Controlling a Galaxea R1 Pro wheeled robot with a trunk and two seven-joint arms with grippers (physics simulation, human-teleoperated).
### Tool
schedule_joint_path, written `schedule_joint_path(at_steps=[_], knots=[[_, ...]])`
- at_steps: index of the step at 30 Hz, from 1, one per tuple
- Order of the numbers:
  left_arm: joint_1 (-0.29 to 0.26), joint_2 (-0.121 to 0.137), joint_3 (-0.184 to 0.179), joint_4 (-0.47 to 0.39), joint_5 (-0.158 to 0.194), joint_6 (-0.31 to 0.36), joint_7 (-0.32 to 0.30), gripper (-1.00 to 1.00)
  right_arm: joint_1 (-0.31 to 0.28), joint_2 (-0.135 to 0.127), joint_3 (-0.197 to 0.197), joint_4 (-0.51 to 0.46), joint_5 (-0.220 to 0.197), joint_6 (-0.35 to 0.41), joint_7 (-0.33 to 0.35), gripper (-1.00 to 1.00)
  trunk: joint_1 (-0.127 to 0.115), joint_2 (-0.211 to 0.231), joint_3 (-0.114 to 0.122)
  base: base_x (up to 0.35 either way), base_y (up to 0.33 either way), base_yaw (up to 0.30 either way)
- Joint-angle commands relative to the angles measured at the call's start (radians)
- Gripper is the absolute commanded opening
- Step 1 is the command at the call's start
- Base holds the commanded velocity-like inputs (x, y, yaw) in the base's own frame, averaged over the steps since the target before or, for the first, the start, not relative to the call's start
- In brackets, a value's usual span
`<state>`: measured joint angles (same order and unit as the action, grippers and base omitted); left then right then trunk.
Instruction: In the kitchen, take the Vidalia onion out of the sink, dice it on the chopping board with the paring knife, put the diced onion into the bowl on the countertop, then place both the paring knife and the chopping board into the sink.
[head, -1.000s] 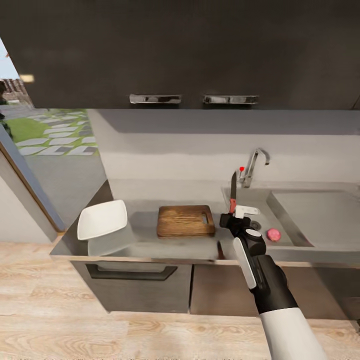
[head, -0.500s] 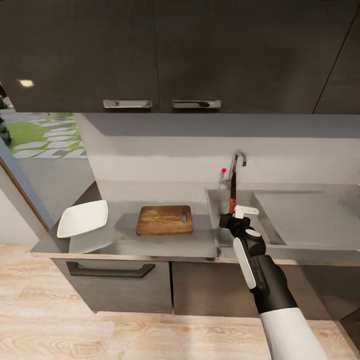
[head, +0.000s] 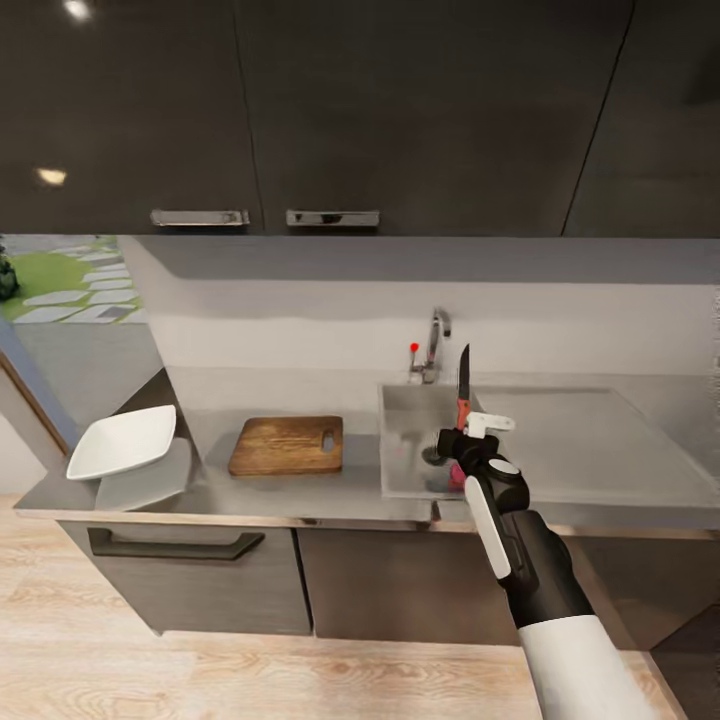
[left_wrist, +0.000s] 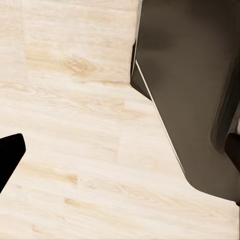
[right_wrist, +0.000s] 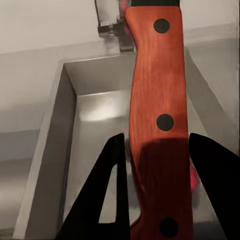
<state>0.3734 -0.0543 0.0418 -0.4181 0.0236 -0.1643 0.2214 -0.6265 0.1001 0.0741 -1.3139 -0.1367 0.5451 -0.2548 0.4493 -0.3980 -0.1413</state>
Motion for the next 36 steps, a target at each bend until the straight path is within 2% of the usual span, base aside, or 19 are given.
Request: schedule_joint_path(at_steps=[1,17,31,36], knots=[[0.001,-0.001,0.004,-0.002,0.003,-0.002,0.0,1.0,-0.001,0.0,0.002,-0.001,-0.011,0.003,-0.009,-1.0,0.001,-0.002,0.0,0.0,-0.32,0.0],[0.001,-0.001,0.004,-0.002,0.003,-0.002,0.0,1.0,-0.001,0.0,0.004,0.042,-0.011,0.003,-0.009,-1.0,0.001,-0.002,0.022,0.0,-0.32,-0.018],[0.0,-0.001,0.004,-0.005,0.002,-0.002,0.0,1.0,-0.001,0.0,0.003,0.087,-0.01,0.003,-0.008,-1.0,0.001,-0.002,0.036,0.0,-0.298,-0.166],[-0.001,0.019,0.004,-0.085,0.0,0.0,0.004,1.0,-0.001,0.0,0.004,0.088,-0.009,0.003,-0.008,-1.0,0.001,-0.002,0.037,0.0,-0.033,-0.061]])
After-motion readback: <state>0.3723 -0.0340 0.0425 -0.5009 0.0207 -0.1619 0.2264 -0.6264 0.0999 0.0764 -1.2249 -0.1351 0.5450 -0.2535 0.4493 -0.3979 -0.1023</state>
